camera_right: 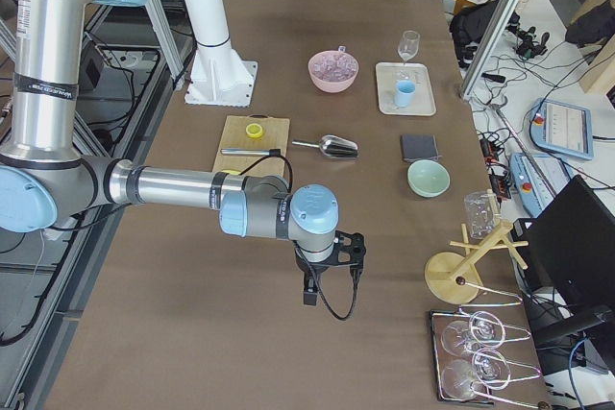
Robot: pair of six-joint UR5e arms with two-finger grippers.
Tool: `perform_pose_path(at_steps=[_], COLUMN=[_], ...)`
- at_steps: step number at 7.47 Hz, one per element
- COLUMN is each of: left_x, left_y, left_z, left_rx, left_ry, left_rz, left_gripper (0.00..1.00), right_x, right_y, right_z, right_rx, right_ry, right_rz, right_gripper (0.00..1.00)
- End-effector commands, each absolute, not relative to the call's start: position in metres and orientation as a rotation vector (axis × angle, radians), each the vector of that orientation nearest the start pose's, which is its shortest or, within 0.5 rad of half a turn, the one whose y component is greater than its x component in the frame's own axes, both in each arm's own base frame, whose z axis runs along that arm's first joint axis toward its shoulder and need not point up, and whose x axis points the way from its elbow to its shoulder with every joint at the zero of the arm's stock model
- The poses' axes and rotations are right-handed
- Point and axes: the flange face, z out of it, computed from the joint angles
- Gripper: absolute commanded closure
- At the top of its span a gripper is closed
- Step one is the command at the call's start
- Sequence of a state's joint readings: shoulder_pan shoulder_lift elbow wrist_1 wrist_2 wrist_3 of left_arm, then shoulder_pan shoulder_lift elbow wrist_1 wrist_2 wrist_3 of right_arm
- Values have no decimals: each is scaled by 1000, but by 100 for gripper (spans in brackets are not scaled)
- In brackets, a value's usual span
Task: Put ice in cup with scoop
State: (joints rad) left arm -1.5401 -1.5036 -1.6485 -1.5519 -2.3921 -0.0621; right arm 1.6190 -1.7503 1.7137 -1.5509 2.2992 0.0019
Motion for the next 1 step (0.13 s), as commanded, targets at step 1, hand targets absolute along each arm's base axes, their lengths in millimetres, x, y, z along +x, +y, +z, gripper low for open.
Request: perform_pose_path(at_steps=[1], left_x=[-46], left_y=[-467], left_z=[645], left_rx=[-34], left_ry=[823], left_rz=[-27], left_gripper=[2], right_x=[84], right_y=[-411], right_z=[675], right_rx=[-14], right_ry=[-735], right_rz=[58], right_gripper=[0])
